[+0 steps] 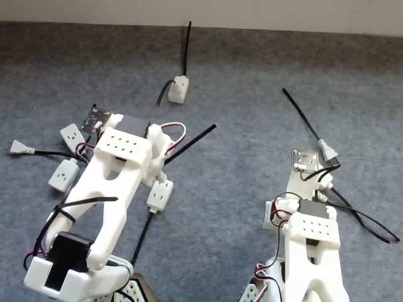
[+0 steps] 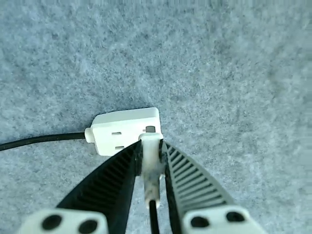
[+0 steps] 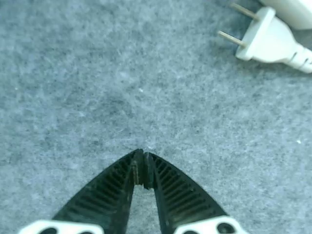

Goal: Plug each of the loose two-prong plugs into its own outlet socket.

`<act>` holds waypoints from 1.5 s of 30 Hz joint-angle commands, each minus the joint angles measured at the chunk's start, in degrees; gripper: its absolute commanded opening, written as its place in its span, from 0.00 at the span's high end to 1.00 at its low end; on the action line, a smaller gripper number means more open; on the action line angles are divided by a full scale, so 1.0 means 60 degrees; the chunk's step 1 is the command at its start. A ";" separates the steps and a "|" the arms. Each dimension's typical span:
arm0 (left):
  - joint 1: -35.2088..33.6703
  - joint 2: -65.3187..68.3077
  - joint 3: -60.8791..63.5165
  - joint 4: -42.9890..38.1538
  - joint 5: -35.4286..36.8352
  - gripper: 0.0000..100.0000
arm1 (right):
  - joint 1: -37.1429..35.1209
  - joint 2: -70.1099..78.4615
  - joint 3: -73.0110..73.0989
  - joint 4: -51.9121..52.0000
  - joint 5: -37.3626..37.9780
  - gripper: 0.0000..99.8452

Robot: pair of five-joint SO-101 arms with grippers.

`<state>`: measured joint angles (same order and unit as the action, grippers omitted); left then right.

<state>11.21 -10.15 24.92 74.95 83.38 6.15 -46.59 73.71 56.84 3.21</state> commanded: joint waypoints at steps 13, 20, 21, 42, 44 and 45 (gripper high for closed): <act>0.0315 -0.0051 -0.0022 -0.0161 0.0147 0.99 | 0.0051 -0.0081 -0.0037 -0.0139 0.0000 0.99; 0.0271 -0.0051 -0.0007 -0.0190 0.0147 0.99 | 0.0051 -0.0081 -0.0037 -0.0139 0.0000 0.99; 0.0286 -0.0037 -0.0007 -0.0190 0.0147 0.99 | 0.0051 -0.0081 -0.0037 -0.0139 0.0000 0.99; 0.0344 -0.0139 0.0711 -0.0982 0.0762 0.99 | 0.0066 -0.0110 -0.0037 -0.0139 0.0000 0.99; 0.0432 -0.0139 0.0725 -0.0982 0.0762 0.99 | 0.0066 -0.0110 -0.0037 -0.0139 0.0000 0.99; 0.0491 -0.0139 0.0740 -0.0982 0.0762 0.99 | 0.0066 -0.0110 -0.0037 -0.0139 0.0000 0.99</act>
<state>12.35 -10.24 29.49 69.85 87.96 6.15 -46.59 73.71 56.84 3.21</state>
